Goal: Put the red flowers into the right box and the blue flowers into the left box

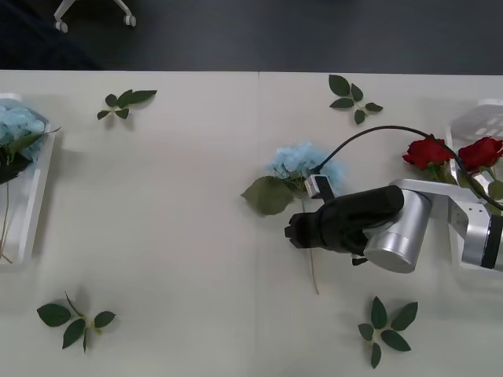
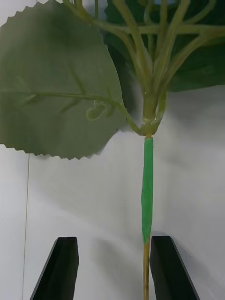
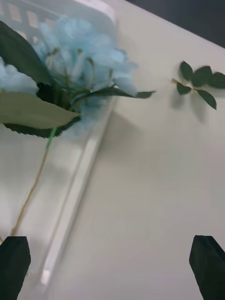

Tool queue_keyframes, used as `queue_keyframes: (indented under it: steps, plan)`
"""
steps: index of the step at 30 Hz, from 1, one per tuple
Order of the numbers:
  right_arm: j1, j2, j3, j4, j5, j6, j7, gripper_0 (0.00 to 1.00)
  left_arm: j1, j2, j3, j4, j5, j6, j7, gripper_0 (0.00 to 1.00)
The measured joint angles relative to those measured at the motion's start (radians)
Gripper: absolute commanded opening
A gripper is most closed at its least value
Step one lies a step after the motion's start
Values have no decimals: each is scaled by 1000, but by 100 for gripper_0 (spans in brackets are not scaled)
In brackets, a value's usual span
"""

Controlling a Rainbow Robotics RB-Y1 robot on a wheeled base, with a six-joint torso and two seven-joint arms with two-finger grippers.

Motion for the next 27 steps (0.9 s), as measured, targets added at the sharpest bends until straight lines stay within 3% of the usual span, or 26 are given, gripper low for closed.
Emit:
queue_keyframes:
  steps: [3,4,5,6,7,15,27]
  plan:
    - [0,15,-15,17,1,0,0,44,-27,0,-16,-38,0,74,0,100]
    - [0,22,-22,24,7,0,0,34,-38,0,-22,-49,0,98,1,100]
    - [-1,28,-27,32,21,0,0,12,-49,0,-28,-59,0,127,1,100]
    - [-1,34,-30,40,34,0,0,2,-59,0,-33,-68,0,150,1,100]
    - [-3,39,-33,49,40,0,0,0,-70,0,-38,-75,2,169,1,100]
    - [-17,42,-28,84,40,-1,0,0,-117,0,-49,-88,108,223,1,100]
    - [-17,39,-28,77,40,-1,0,0,-118,0,-188,-118,209,223,-27,100]
